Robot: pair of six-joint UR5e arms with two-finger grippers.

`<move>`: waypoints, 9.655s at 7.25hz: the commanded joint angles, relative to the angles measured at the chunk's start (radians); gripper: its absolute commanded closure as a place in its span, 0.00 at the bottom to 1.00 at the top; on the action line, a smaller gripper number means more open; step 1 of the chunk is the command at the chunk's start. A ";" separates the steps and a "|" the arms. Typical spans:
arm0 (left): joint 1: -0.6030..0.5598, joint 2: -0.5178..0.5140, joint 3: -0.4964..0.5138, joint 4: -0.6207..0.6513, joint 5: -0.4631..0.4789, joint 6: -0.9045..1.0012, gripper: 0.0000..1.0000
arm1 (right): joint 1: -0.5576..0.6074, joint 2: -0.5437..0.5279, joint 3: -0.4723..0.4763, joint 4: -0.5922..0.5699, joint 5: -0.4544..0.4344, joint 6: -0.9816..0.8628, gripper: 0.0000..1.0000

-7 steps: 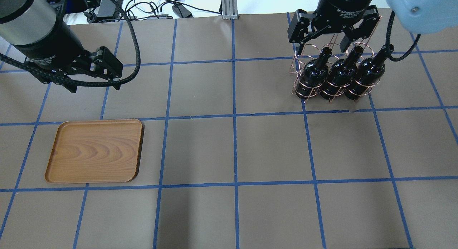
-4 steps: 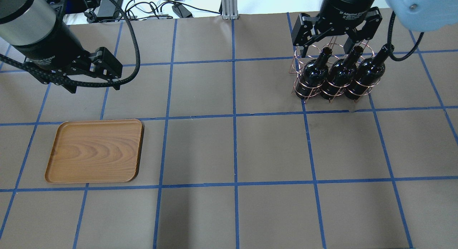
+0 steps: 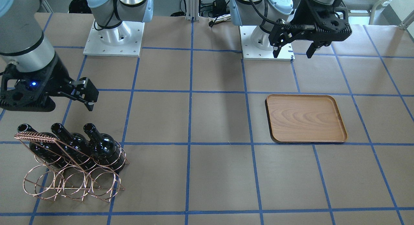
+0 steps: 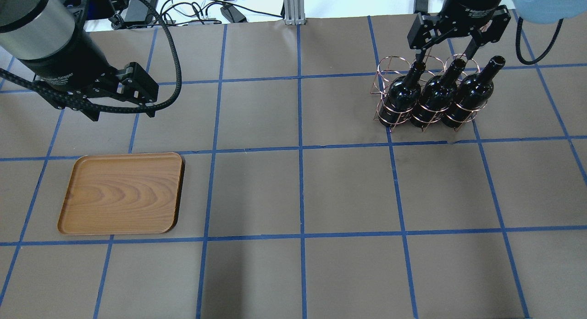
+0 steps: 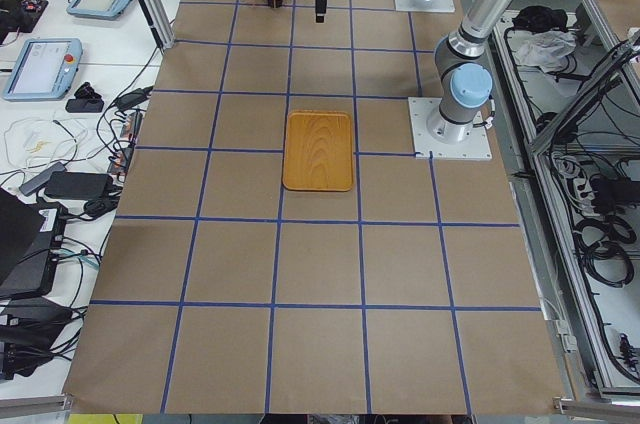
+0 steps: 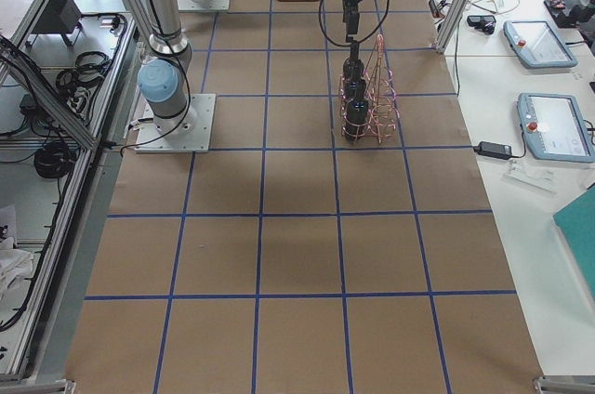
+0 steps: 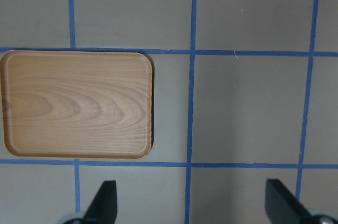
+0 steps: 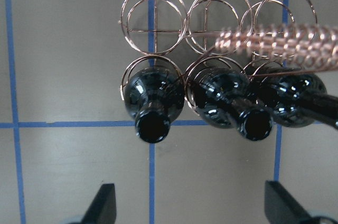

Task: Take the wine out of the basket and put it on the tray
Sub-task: 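Lower the right gripper over the wine rack toward the bottles, then grasp the dark wine bottle neck with the right gripper and lift it, then carry the bottle toward the tray and stand it upright on the table, then open the right gripper and withdraw it back over the rack, then move the left gripper down over the standing bottle's neck, then close the left gripper on the bottle neck and lift it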

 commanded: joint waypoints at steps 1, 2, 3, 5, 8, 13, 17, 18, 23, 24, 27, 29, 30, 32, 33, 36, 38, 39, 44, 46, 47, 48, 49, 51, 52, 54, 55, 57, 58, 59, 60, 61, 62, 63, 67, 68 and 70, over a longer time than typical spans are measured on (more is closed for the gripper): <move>-0.001 0.000 -0.001 -0.001 -0.001 0.000 0.00 | -0.045 0.073 0.000 -0.080 -0.003 -0.084 0.01; 0.000 0.000 -0.001 -0.002 0.002 0.000 0.00 | -0.056 0.084 0.000 -0.088 -0.003 -0.084 0.02; -0.001 0.000 -0.001 -0.001 0.000 0.000 0.00 | -0.059 0.089 0.011 -0.091 -0.004 -0.084 0.08; 0.001 0.000 -0.001 -0.002 0.003 0.000 0.00 | -0.059 0.099 0.014 -0.080 -0.003 -0.087 0.40; 0.001 0.000 -0.001 -0.002 0.005 0.000 0.00 | -0.059 0.104 0.038 -0.070 -0.007 -0.086 0.72; 0.000 0.000 -0.001 -0.001 0.002 0.000 0.00 | -0.064 0.041 -0.194 0.191 -0.032 -0.080 0.88; 0.005 0.000 -0.001 0.001 0.002 0.008 0.00 | -0.053 0.005 -0.191 0.312 -0.032 -0.071 0.87; 0.007 0.000 0.001 0.001 0.002 0.008 0.00 | -0.050 -0.033 -0.108 0.306 -0.020 -0.068 0.87; 0.005 0.006 0.001 0.002 -0.004 0.000 0.00 | 0.285 -0.112 0.123 0.114 0.002 0.433 0.85; 0.007 0.009 0.001 0.002 0.002 0.000 0.00 | 0.360 -0.082 0.109 0.022 0.037 0.568 0.84; 0.017 0.012 0.013 0.001 0.008 0.017 0.00 | 0.587 -0.014 0.029 0.013 0.062 0.782 0.84; 0.062 0.012 0.013 -0.002 -0.001 0.023 0.00 | 0.663 -0.012 0.035 0.024 0.063 0.816 0.82; 0.063 0.012 0.013 -0.002 -0.001 0.023 0.00 | 0.688 -0.009 0.047 0.035 0.069 0.821 0.82; 0.062 0.017 0.013 -0.002 0.002 0.021 0.00 | 0.734 0.004 0.092 0.019 0.082 0.822 0.83; 0.062 0.019 0.013 -0.002 -0.001 0.021 0.00 | 0.737 0.006 0.101 -0.008 0.082 0.822 0.81; 0.062 0.020 0.007 -0.001 0.003 0.009 0.00 | 0.745 0.008 0.112 -0.016 0.078 0.821 0.33; 0.063 0.014 0.001 -0.001 0.007 0.021 0.00 | 0.743 0.001 0.106 -0.016 0.071 0.819 0.21; 0.062 0.014 0.002 -0.004 0.010 0.021 0.00 | 0.719 -0.008 0.095 -0.011 0.063 0.807 0.21; 0.021 0.002 0.001 -0.019 -0.001 0.115 0.00 | 0.339 -0.150 0.098 0.072 0.032 0.400 0.22; -0.128 -0.015 -0.002 -0.014 -0.021 -0.011 0.00 | 0.193 -0.169 0.097 0.069 0.034 0.239 0.22; -0.204 -0.026 -0.028 -0.001 -0.018 -0.027 0.00 | 0.151 -0.172 0.097 0.067 0.045 0.201 0.21; -0.266 -0.027 -0.056 0.010 -0.019 -0.061 0.00 | 0.145 -0.175 0.097 0.064 0.037 0.196 0.21; -0.315 -0.041 -0.085 0.057 -0.042 -0.127 0.00 | 0.145 -0.177 0.097 0.059 0.036 0.198 0.17; -0.377 -0.086 -0.120 0.123 -0.056 -0.146 0.00 | 0.146 -0.181 0.095 0.058 0.036 0.196 0.00; -0.401 -0.101 -0.127 0.124 -0.056 -0.146 0.00 | 0.148 -0.193 0.083 0.055 0.040 0.210 0.00; -0.411 -0.139 -0.160 0.124 -0.055 -0.134 0.02 | 0.165 -0.192 -0.001 0.102 0.032 0.275 0.00; -0.414 -0.149 -0.164 0.125 -0.053 -0.133 0.03 | 0.169 -0.193 -0.009 0.172 0.034 0.284 0.00; -0.414 -0.149 -0.189 0.117 -0.053 -0.133 0.03 | 0.169 -0.187 0.000 0.168 0.034 0.273 0.00; -0.415 -0.149 -0.206 0.117 -0.052 -0.132 0.07 | 0.168 -0.184 0.001 0.136 0.035 0.275 0.00; -0.415 -0.149 -0.210 0.117 -0.053 -0.135 0.14 | 0.169 -0.181 0.005 0.086 0.031 0.275 0.00; -0.415 -0.149 -0.210 0.117 -0.058 -0.135 0.18 | 0.168 -0.181 0.005 0.087 0.031 0.275 0.00; -0.415 -0.149 -0.210 0.119 -0.058 -0.135 0.24 | 0.169 -0.181 0.006 0.082 0.032 0.275 0.00; -0.420 -0.149 -0.210 0.113 -0.058 -0.138 0.25 | 0.166 -0.181 0.030 0.085 0.032 0.275 0.00; -0.420 -0.147 -0.210 0.111 -0.058 -0.140 0.32 | 0.159 -0.181 0.064 0.073 0.035 0.273 0.00; -0.421 -0.149 -0.210 0.098 -0.117 -0.144 0.51 | 0.157 -0.181 0.074 0.068 0.037 0.261 0.00; -0.421 -0.149 -0.208 0.098 -0.115 -0.144 0.51 | 0.149 -0.181 0.072 0.055 0.036 0.218 0.00; -0.420 -0.149 -0.208 0.096 -0.112 -0.137 0.51 | 0.064 -0.189 0.064 0.039 0.035 0.106 0.00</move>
